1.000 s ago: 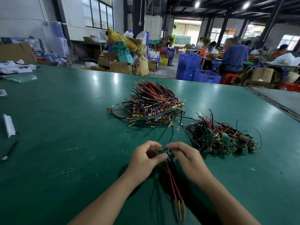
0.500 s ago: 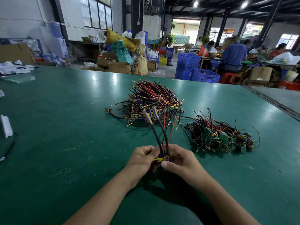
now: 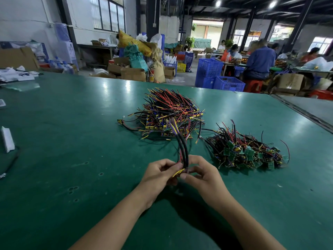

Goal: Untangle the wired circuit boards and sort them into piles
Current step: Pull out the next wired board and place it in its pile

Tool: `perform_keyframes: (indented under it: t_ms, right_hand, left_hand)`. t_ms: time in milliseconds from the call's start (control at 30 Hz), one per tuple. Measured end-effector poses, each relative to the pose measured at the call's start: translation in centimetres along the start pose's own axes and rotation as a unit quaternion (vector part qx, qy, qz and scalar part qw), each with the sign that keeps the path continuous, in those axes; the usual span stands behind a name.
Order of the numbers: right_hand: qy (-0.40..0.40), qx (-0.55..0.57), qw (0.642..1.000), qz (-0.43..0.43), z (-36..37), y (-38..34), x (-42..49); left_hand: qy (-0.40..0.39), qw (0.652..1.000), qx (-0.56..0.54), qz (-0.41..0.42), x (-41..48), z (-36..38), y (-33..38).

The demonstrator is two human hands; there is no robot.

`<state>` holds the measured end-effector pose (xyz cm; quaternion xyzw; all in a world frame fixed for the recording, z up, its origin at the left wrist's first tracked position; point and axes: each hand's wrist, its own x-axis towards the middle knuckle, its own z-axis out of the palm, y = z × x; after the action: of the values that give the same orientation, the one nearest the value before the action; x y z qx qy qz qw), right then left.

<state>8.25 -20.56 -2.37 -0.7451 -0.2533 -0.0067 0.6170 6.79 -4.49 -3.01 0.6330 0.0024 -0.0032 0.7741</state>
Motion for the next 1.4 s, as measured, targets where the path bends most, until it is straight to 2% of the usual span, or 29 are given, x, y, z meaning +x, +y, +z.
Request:
perform_keyframes:
  t_ms: [200, 333, 433, 500, 600, 700, 833, 900, 967, 1100, 1267, 1400]
  right_hand:
    - [-0.022, -0.042, 0.998, -0.042, -0.6, -0.2, 0.2]
    - [-0.066, -0.072, 0.994, -0.051, -0.7, -0.5, 0.0]
    - [-0.067, -0.097, 0.992, -0.044, -0.6, -0.6, -0.1]
    - [-0.041, -0.115, 0.992, -0.041, -0.4, -0.5, -0.1]
    - [0.057, -0.152, 0.986, -0.037, 0.2, -0.3, -0.1]
    - [0.096, -0.098, 0.99, 0.03, 0.5, -0.1, 0.1]
    - [0.011, -0.109, 0.993, 0.05, 0.3, -0.3, 0.0]
    - [-0.014, -0.081, 0.995, 0.053, 0.2, -0.4, 0.1]
    - [-0.013, -0.019, 0.997, 0.069, 0.3, -0.5, 0.2]
    - [-0.004, 0.075, 0.993, 0.09, 0.6, -0.8, 0.1]
    - [-0.032, 0.076, 0.993, 0.083, 0.8, -1.3, -0.1]
    - [-0.044, 0.013, 0.994, 0.102, 0.7, -2.0, -0.5]
  left_hand:
    - [0.043, 0.999, 0.0, 0.007, 0.1, 0.1, -0.3]
    - [0.043, 0.999, 0.007, 0.032, 0.1, 0.1, -0.3]
    - [0.056, 0.998, 0.009, 0.041, 0.2, 0.1, -0.4]
    - [0.055, 0.997, 0.024, 0.046, 0.1, 0.1, -0.4]
    - [0.039, 0.992, 0.089, 0.076, -0.2, 0.2, -0.5]
    - [0.018, 0.988, 0.11, 0.109, -0.4, 0.4, -0.6]
    - [0.024, 0.99, 0.097, 0.102, -0.5, 0.4, -0.3]
    - [0.007, 0.992, 0.092, 0.084, -0.6, 0.5, -0.2]
    - [-0.029, 0.994, 0.082, 0.067, -0.9, 0.8, -0.1]
    - [-0.089, 0.982, 0.142, 0.081, -1.0, 0.9, -0.4]
    - [-0.12, 0.98, 0.135, 0.086, -1.5, 0.8, 0.1]
    - [-0.112, 0.979, 0.142, 0.092, -1.9, 1.0, 0.4]
